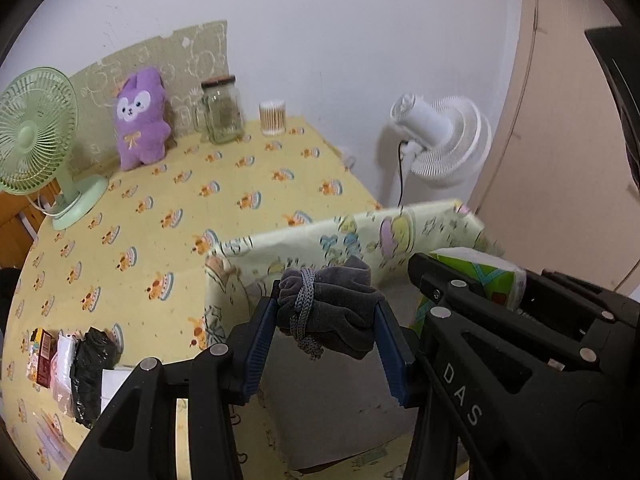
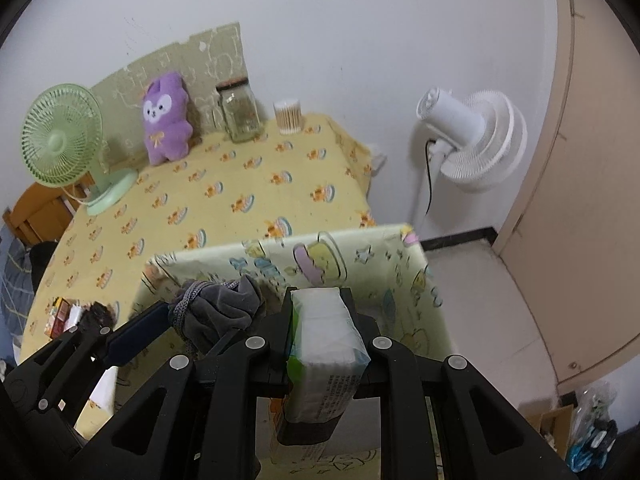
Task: Organize soft objects
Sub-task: 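Carry both items to the paper box while the right tool releases the tissue pack inside, then lower the grey gloves into the paper box and open the left tool, then move both tools back over the remaining items on the table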
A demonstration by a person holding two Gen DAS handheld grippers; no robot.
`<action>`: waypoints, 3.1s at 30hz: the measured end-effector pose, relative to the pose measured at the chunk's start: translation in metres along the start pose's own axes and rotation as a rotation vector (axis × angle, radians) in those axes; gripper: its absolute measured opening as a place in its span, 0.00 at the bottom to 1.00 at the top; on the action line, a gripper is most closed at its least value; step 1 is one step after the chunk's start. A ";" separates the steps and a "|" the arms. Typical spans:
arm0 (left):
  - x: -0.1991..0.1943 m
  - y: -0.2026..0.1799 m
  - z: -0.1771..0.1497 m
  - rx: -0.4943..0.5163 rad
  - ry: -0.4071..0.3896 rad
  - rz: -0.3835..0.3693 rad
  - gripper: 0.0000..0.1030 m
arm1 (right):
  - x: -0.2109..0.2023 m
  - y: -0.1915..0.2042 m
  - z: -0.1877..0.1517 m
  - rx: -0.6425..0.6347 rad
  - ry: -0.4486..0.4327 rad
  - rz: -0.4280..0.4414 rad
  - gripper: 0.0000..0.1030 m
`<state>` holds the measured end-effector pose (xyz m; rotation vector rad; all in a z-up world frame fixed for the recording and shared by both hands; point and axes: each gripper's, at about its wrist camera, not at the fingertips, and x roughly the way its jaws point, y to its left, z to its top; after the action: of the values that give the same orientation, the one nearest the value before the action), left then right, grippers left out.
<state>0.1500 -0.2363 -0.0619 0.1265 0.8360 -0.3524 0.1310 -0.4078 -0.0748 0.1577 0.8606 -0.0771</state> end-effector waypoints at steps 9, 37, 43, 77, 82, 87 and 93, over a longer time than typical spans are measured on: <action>0.003 0.002 -0.010 0.070 0.029 0.077 0.50 | 0.019 0.002 -0.013 0.034 0.036 0.069 0.23; -0.054 0.020 -0.014 0.063 -0.097 0.038 0.84 | -0.038 0.028 -0.017 0.056 -0.095 0.014 1.00; -0.070 0.030 -0.021 0.052 -0.114 0.031 0.84 | -0.055 0.041 -0.025 0.046 -0.101 0.003 1.00; -0.157 0.122 -0.070 -0.055 -0.245 0.102 0.83 | -0.121 0.161 -0.053 -0.078 -0.213 0.034 1.00; -0.165 0.141 -0.081 -0.080 -0.248 0.120 0.84 | -0.124 0.184 -0.061 -0.102 -0.213 0.056 1.00; -0.167 0.157 -0.093 -0.103 -0.245 0.145 0.83 | -0.121 0.205 -0.068 -0.124 -0.200 0.070 1.00; -0.162 0.175 -0.106 -0.121 -0.229 0.176 0.83 | -0.107 0.225 -0.077 -0.139 -0.177 0.089 1.00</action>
<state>0.0374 -0.0055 -0.0163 0.0448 0.6122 -0.1462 0.0335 -0.1730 -0.0184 0.0572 0.6784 0.0516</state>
